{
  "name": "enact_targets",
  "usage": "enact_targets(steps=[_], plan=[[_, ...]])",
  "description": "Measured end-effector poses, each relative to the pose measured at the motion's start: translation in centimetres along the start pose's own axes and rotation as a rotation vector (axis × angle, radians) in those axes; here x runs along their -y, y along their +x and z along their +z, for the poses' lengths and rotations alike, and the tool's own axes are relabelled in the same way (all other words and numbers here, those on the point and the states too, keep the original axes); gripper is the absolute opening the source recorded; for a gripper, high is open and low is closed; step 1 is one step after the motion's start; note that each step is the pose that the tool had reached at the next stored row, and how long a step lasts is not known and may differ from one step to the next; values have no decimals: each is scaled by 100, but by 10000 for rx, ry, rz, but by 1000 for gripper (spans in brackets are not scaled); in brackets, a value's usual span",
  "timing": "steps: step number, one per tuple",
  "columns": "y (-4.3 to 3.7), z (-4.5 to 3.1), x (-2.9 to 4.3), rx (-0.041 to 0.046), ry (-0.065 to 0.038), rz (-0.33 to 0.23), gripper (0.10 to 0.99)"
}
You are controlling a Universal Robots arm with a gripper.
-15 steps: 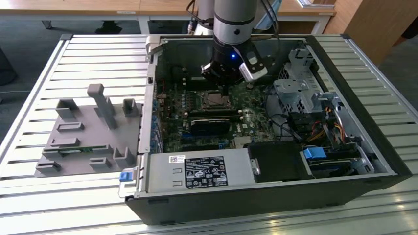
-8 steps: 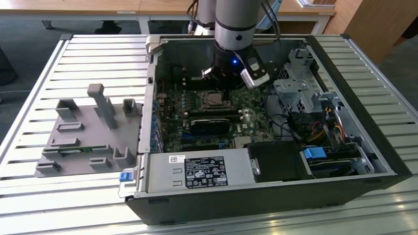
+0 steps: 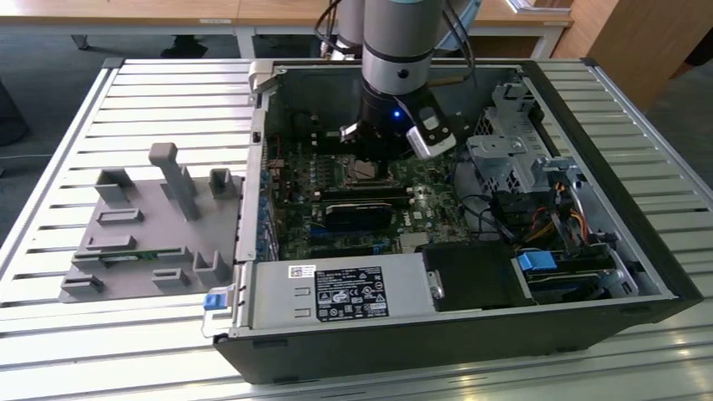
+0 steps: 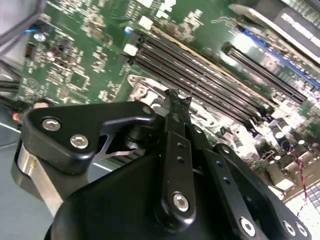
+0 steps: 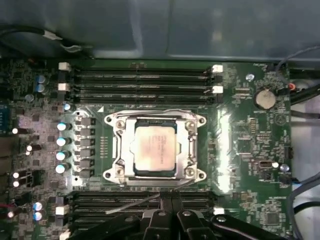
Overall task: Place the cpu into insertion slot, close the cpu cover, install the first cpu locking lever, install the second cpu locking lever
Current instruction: 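Install the second cpu locking lever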
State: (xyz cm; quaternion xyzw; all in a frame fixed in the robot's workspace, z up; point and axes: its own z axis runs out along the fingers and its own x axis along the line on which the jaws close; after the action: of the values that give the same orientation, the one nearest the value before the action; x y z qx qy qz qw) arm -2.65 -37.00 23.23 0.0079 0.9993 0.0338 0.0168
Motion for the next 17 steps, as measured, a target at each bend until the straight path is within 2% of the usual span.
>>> enact_targets(steps=[3, 8, 13, 17], plan=[[57, 5, 10, 1, 0, 9, 122], [88, 6, 29, 0, -1, 10, 122], [231, 12, 35, 0, -31, 11, 122], [271, 62, 39, -2, -41, 11, 122]])
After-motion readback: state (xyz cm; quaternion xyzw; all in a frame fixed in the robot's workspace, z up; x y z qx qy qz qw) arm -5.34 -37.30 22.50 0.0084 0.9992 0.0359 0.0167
